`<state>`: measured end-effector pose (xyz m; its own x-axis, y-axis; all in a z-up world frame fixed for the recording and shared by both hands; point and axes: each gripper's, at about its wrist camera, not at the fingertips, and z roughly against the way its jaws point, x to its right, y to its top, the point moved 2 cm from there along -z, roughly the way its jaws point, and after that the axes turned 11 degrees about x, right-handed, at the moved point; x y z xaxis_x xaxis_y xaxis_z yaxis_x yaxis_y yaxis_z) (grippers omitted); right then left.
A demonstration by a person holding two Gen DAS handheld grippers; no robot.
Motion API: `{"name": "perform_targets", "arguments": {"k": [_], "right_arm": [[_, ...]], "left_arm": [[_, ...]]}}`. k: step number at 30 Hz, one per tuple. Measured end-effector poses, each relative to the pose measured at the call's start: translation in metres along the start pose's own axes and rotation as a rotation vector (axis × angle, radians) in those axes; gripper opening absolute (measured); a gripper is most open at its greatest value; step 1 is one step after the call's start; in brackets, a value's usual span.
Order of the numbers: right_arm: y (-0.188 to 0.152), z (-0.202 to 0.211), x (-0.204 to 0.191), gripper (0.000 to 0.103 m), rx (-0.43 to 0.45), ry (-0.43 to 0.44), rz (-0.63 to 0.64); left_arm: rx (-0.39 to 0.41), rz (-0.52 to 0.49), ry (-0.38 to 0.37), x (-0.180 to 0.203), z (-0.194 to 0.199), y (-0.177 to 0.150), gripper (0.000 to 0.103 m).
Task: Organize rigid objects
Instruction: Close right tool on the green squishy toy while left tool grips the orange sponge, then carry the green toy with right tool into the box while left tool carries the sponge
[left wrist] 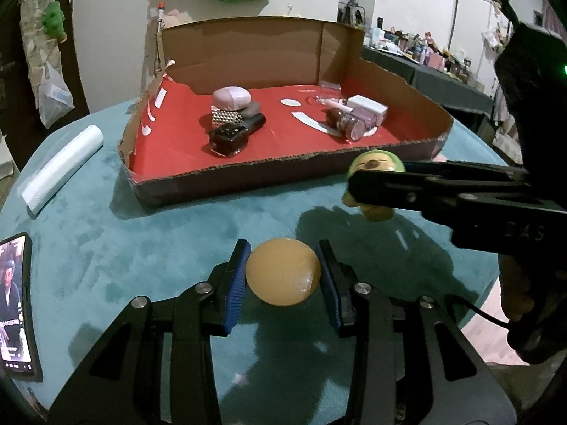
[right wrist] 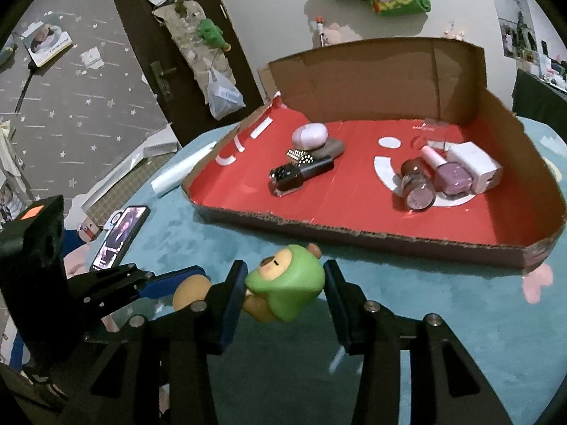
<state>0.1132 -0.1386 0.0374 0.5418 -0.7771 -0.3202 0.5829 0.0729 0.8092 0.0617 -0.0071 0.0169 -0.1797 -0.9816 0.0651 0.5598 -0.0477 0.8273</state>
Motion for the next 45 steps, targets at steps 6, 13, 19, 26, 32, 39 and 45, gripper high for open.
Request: {"name": "perform_targets", "arguments": {"k": [6, 13, 19, 26, 32, 39, 45], "right_arm": [[0.007, 0.006, 0.002, 0.047, 0.023, -0.004, -0.002], [0.016, 0.011, 0.005, 0.047, 0.048, -0.011, 0.002], [0.022, 0.012, 0.008, 0.047, 0.062, -0.016, 0.007], [0.028, 0.011, 0.011, 0.047, 0.072, -0.020, 0.005], [0.035, 0.009, 0.017, 0.047, 0.080, -0.028, 0.004], [0.044, 0.003, 0.029, 0.047, 0.084, -0.047, -0.001], [0.049, -0.009, 0.037, 0.047, 0.069, -0.080, 0.013]], "left_arm": [[0.026, 0.012, 0.015, -0.008, 0.003, 0.016, 0.036], [0.043, 0.009, 0.010, -0.009, -0.001, 0.036, 0.036], [0.049, -0.001, 0.008, -0.007, -0.008, 0.047, 0.036], [0.049, 0.001, 0.001, -0.006, -0.016, 0.057, 0.036], [0.048, 0.010, 0.000, -0.010, -0.024, 0.069, 0.036], [0.022, 0.028, -0.011, -0.014, -0.040, 0.076, 0.036], [-0.018, 0.048, -0.030, -0.015, -0.059, 0.079, 0.036]]}}
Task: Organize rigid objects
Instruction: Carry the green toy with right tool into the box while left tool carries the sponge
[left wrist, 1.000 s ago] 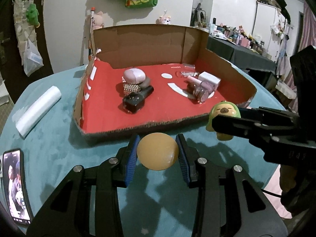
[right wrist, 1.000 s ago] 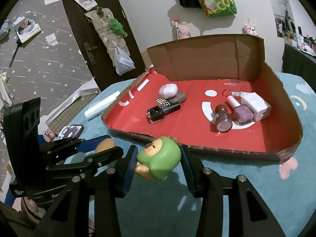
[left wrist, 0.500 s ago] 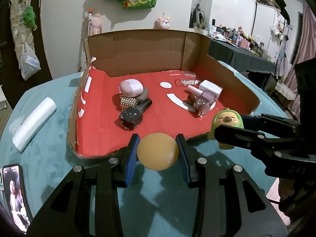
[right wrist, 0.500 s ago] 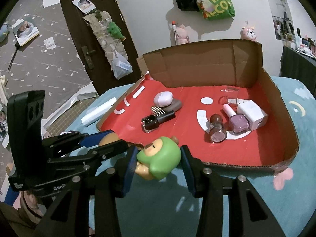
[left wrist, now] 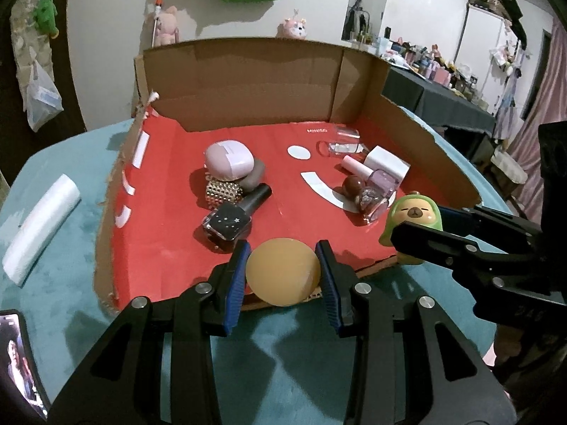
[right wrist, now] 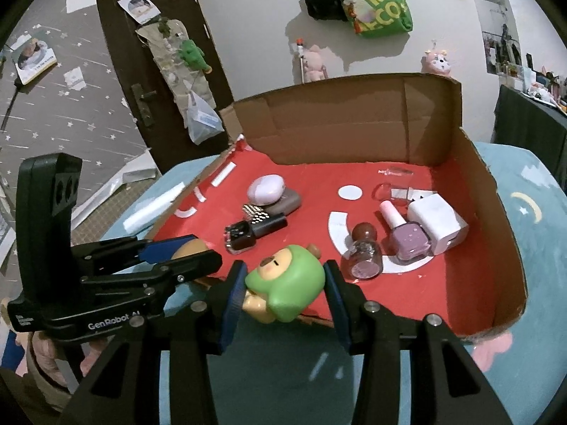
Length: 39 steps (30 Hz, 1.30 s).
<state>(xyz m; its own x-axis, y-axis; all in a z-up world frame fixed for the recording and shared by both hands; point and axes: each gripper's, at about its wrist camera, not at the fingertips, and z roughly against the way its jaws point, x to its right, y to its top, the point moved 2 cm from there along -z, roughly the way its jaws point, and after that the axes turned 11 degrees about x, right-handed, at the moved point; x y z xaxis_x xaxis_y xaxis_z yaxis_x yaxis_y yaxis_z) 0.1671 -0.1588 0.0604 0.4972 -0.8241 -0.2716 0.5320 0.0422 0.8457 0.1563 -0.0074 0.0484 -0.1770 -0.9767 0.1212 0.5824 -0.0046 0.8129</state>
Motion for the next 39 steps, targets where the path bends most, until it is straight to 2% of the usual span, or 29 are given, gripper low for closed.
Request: {"name": "perform_targets", "arguments": {"k": [20, 27, 39], "right_arm": [[-0.009, -0.046, 0.022, 0.047, -0.110, -0.046, -0.018], [-0.012, -0.055, 0.025, 0.047, -0.129, -0.069, -0.015], [-0.010, -0.056, 0.029, 0.047, -0.102, -0.145, 0.032]], "left_arm": [[-0.114, 0.061, 0.002, -0.016, -0.059, -0.008, 0.036], [-0.110, 0.064, 0.008, -0.015, -0.065, -0.006, 0.036], [-0.101, 0.066, 0.031, -0.019, -0.068, -0.004, 0.036]]}}
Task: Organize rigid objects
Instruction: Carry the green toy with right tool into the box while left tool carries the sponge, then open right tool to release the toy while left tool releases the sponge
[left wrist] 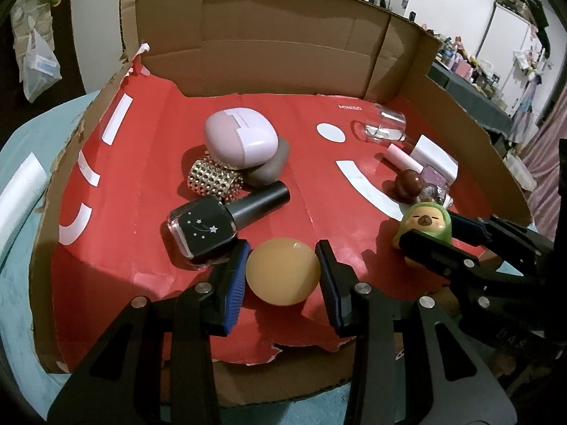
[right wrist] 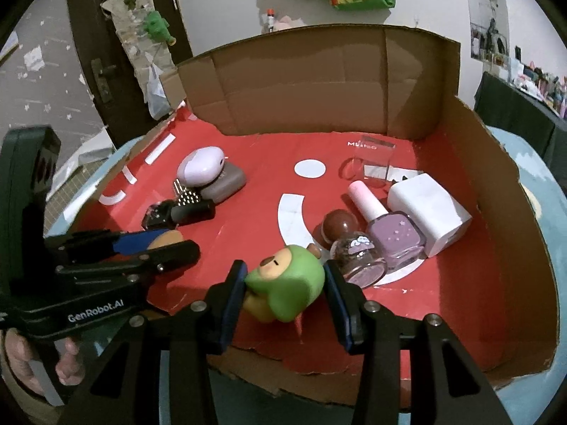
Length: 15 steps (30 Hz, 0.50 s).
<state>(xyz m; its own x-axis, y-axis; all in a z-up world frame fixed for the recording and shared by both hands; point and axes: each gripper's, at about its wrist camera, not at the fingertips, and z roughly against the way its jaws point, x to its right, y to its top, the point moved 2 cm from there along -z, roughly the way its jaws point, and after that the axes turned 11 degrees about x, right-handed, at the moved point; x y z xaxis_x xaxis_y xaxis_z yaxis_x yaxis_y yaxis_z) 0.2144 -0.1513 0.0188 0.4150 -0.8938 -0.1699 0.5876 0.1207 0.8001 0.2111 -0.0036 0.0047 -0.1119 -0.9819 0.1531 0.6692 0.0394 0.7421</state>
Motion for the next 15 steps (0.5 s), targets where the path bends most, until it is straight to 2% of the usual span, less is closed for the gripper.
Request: {"name": "perform_targets", "arguments": {"k": [15], "right_arm": [[0.0005, 0.0003, 0.0006, 0.047, -0.004, 0.003, -0.004]], "left_arm": [[0.002, -0.022, 0.019, 0.0014, -0.0017, 0.0000, 0.036]]}}
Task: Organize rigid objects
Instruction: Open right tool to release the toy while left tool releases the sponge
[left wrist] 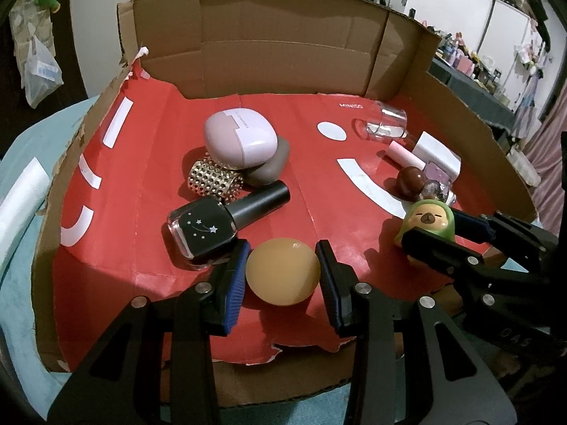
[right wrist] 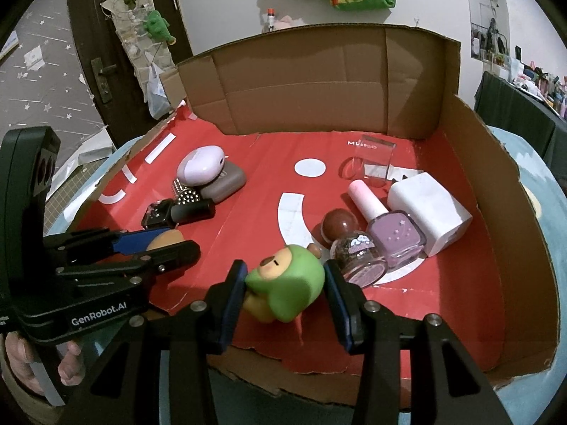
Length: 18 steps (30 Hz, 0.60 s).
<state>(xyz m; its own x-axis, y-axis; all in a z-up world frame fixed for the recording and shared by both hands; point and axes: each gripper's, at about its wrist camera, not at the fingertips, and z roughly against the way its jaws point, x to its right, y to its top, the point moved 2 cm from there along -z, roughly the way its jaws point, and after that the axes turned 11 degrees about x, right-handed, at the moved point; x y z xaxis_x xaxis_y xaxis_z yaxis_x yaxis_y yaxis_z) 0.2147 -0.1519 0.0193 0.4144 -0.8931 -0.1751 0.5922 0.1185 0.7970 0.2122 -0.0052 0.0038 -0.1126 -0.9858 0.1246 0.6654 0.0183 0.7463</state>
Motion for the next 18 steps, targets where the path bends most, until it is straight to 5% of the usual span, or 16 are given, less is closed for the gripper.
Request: {"name": "perform_targets", "arguments": {"k": [18], "right_arm": [[0.0000, -0.0001, 0.0002, 0.047, 0.000, 0.000, -0.002]], "left_arm": [[0.000, -0.008, 0.013, 0.0019, 0.0003, 0.0002, 0.036]]}}
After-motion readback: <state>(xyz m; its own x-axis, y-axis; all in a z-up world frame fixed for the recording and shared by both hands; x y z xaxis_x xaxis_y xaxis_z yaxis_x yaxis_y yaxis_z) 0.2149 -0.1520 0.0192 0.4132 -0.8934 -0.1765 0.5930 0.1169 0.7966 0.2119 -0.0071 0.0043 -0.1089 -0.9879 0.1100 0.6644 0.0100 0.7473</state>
